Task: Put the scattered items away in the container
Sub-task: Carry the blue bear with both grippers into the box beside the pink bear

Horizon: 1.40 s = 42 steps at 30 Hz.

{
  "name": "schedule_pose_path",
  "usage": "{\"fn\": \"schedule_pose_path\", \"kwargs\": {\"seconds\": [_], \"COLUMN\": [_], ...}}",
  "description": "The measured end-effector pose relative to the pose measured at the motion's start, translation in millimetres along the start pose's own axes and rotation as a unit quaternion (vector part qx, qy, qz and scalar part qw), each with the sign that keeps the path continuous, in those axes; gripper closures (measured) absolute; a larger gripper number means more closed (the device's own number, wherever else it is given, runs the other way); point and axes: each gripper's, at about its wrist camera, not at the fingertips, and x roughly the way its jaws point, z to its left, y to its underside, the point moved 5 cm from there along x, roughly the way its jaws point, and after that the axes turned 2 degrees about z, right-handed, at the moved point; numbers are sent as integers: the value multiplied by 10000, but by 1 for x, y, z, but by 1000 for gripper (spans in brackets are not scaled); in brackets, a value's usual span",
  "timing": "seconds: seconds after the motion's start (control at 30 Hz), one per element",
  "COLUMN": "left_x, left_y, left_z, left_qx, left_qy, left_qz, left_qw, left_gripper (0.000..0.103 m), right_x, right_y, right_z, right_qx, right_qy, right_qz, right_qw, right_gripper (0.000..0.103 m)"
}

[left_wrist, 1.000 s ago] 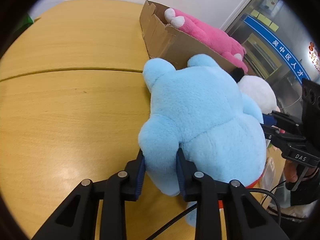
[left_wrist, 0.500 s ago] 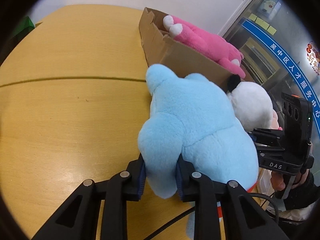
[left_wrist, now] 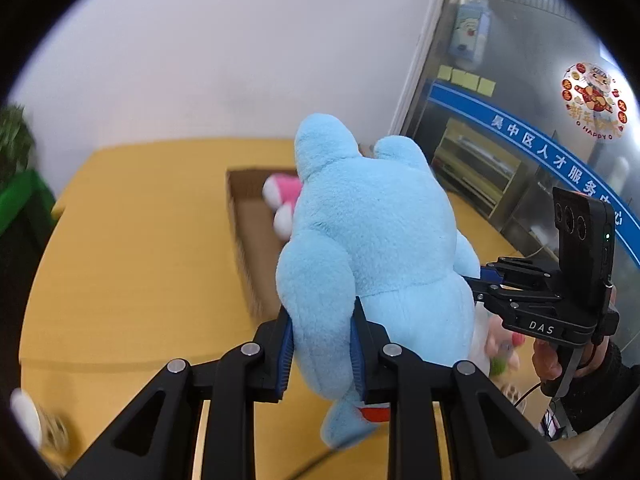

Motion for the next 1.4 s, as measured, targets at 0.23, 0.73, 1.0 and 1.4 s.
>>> {"fn": "schedule_pose_path", "kwargs": {"seconds": [0.23, 0.73, 1.0, 1.4], "left_x": [84, 166, 201, 195], "left_y": [-71, -46, -23, -15], "left_z": [16, 50, 69, 78], "left_qx": [202, -81, -58, -148], "left_qy": [-148, -468, -766, -956], "left_qz": [352, 983, 1474, 1567], "left_qw": [9991, 9940, 9861, 9829], "left_gripper": [80, 80, 80, 77], "right_x": [28, 104, 168, 185], "right_y": [-68, -43, -36, -25], "right_z": [-67, -110, -121, -122], "right_qx": [189, 351, 459, 290], "right_qy": [369, 433, 234, 341], "right_qz": [-54, 759, 1649, 2289], "right_qw": [9991, 9956, 9850, 9724], "right_gripper": [80, 80, 80, 62]}}
